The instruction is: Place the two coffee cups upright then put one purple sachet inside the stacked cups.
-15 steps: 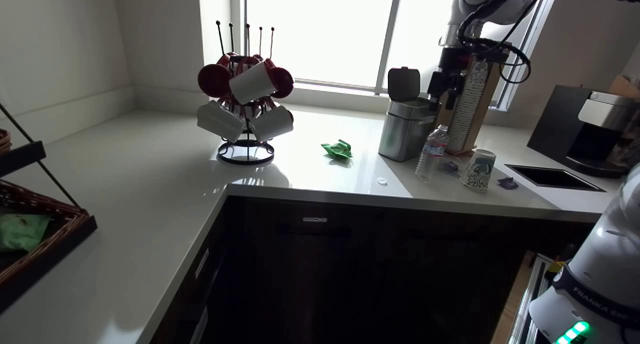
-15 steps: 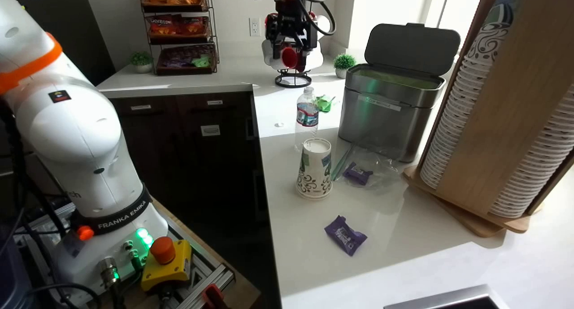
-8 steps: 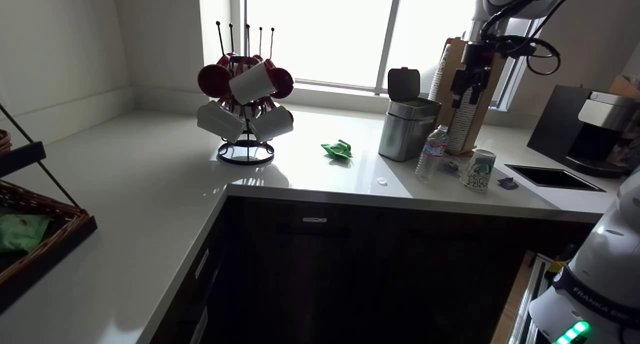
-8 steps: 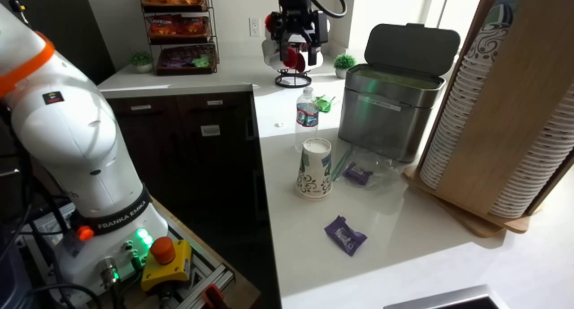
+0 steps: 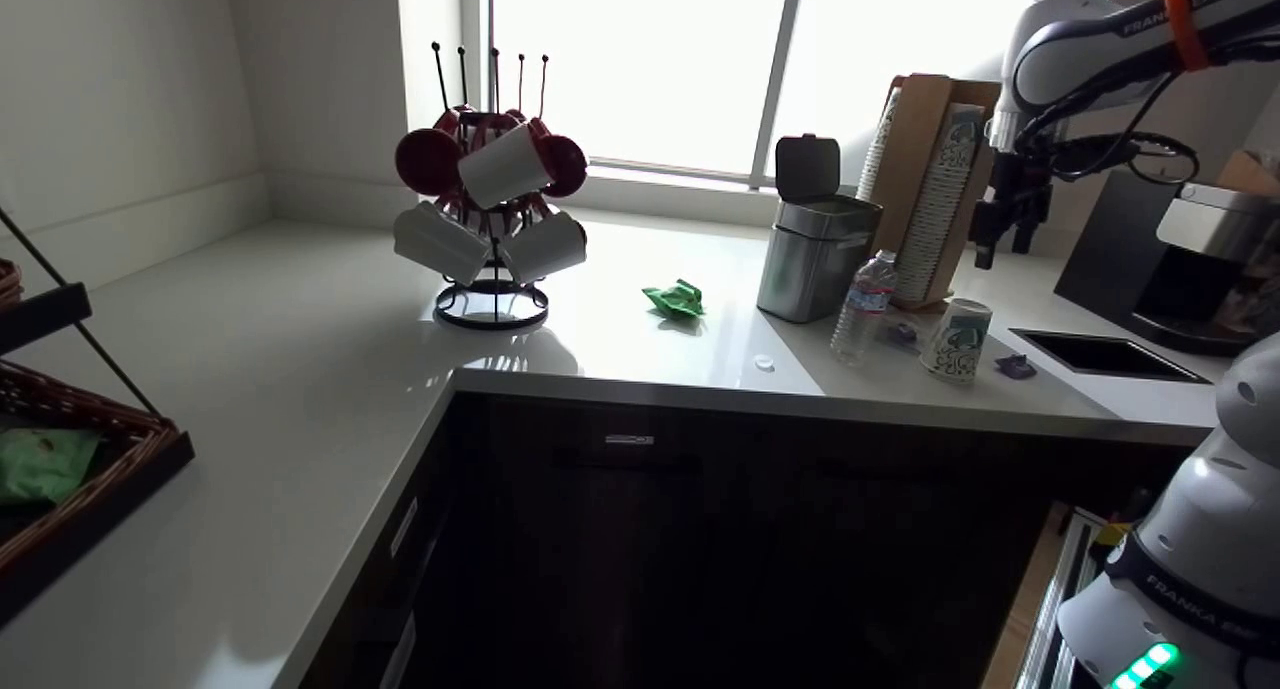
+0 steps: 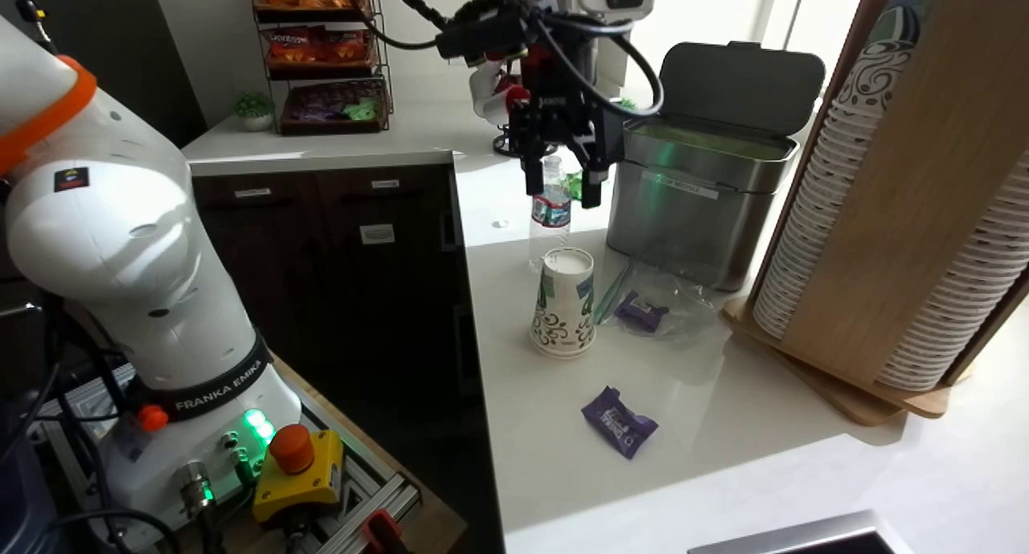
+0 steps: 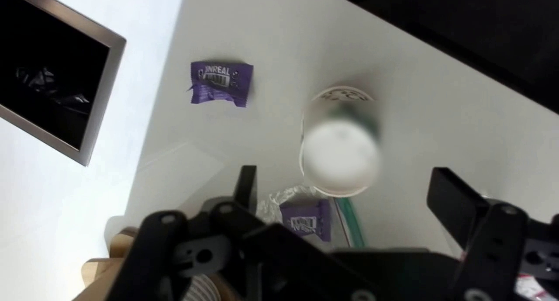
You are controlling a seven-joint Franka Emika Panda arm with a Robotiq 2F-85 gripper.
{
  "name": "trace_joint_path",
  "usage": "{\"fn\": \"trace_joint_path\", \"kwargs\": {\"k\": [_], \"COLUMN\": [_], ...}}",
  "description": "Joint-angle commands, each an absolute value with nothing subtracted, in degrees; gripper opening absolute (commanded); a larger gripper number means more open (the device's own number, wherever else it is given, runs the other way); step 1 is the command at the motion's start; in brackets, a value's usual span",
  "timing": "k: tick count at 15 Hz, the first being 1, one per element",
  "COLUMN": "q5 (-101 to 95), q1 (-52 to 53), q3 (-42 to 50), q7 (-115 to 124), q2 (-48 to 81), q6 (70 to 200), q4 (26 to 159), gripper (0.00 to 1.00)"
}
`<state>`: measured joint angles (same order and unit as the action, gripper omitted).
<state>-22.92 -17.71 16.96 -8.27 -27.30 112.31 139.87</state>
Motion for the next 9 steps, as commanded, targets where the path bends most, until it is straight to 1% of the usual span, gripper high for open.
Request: {"fn": "trace_joint_path", "kwargs": {"k": [1, 5, 9], "q5": [-25.12, -25.08, -26.11], "q1": [-20.12, -22.34, -24.81], "q3": [18.93, 19.83, 20.12], "q7": [-6.50, -5.61, -5.99], "q2": [-25.75, -24.02, -23.11], "q6": [120.03, 129.06, 132.42], "q4": [144.34, 147.84, 150.13], "gripper": [1.00, 1.00, 1.00]}}
